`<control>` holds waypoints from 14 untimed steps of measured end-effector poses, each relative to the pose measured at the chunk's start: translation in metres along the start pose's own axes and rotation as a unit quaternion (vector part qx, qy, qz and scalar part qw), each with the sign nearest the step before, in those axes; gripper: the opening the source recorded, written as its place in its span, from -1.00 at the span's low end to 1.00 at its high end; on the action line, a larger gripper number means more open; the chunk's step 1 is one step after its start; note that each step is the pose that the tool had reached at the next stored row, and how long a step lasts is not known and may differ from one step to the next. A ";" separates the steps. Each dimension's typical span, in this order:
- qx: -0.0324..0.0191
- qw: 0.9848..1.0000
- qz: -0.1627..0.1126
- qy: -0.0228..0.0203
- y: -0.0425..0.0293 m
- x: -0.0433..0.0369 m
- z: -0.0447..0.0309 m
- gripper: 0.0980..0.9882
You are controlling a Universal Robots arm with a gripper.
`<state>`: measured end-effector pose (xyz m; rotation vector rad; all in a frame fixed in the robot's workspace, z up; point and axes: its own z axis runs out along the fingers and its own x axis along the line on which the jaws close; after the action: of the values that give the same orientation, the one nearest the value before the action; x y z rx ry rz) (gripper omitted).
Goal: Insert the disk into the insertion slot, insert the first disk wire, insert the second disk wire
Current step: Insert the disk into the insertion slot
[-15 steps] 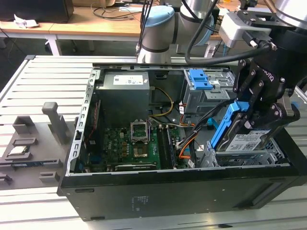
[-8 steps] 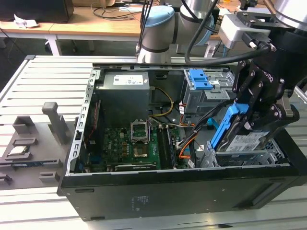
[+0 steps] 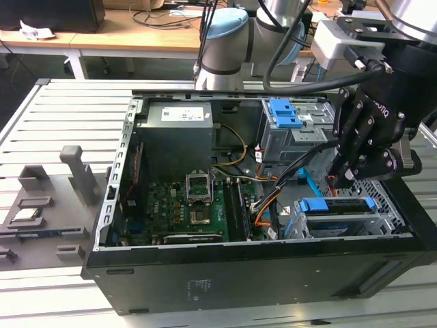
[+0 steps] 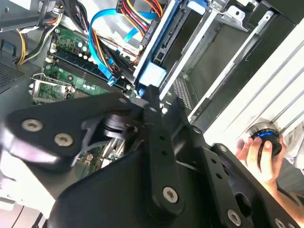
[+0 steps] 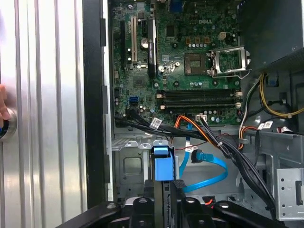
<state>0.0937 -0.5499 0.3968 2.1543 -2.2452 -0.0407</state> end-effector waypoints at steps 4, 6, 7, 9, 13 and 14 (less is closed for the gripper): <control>0.000 1.000 0.000 0.000 0.0000 0.0000 0.0001 -0.98; 0.000 1.000 0.000 0.000 0.0000 0.0000 0.0002 -0.98; 0.000 1.000 0.000 0.000 0.0000 0.0000 0.0002 -0.98; 0.000 1.000 0.000 0.000 -0.0001 0.0000 0.0003 -0.98; 0.000 1.000 0.000 0.000 -0.0020 -0.0004 0.0007 -0.98; 0.000 1.000 0.000 0.000 -0.0034 -0.0006 0.0015 -0.98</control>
<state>0.0970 -0.5494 0.3951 2.1544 -2.2453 -0.0412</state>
